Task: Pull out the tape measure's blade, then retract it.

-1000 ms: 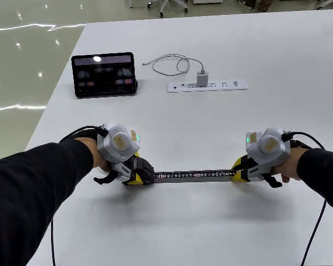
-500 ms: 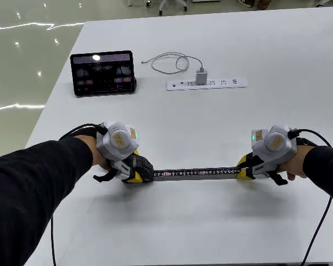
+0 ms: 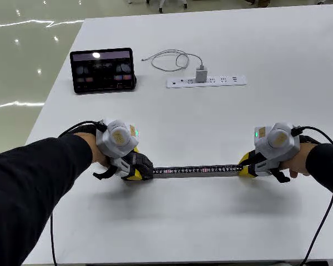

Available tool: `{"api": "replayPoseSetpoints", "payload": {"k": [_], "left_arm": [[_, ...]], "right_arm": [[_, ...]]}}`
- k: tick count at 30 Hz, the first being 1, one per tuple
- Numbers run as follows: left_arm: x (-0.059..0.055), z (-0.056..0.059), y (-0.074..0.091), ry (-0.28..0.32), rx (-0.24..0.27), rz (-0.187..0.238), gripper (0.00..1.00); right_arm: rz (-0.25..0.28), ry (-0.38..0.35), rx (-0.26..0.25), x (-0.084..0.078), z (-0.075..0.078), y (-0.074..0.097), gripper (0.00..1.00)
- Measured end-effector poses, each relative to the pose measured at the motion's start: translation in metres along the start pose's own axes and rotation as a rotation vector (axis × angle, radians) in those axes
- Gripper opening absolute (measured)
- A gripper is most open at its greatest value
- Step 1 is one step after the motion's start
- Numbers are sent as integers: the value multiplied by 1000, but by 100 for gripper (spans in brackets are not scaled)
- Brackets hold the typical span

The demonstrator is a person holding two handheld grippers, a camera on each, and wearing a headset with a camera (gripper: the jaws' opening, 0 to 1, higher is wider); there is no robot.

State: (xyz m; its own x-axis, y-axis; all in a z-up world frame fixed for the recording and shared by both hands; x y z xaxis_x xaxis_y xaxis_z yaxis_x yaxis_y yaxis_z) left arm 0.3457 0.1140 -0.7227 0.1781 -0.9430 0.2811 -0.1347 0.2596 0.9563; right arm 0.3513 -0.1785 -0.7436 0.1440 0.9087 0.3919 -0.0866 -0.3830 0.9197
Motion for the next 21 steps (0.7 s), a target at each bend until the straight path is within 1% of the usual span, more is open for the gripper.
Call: {"api": "replayPoseSetpoints", "payload": {"k": [11,13,21], "left_arm": [[1,2,2,1,1,1,35],[1,2,2,1,0,1,35],[1,2,2,0,5,8,35]], "right_arm": [[-2,-1,3,-1,1,0,9],[1,-13,11,-1,1,0,9],[-4,-15,27,0,1,-1,10]]}}
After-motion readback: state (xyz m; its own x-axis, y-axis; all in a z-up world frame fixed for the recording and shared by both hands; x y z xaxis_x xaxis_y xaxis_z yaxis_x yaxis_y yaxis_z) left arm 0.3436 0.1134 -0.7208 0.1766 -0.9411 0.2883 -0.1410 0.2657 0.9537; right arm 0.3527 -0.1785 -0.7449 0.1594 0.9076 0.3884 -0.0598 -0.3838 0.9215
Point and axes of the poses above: the centre of the closed fingertips' face, and the gripper's own axes: y roughly backward along the fingers, z roughly to its right, x roughly out of its top, the point moved 5 cm from there along y, roughly backward along the fingers, and after that the axes turned 11 degrees about -z, right-handed, at the moved point
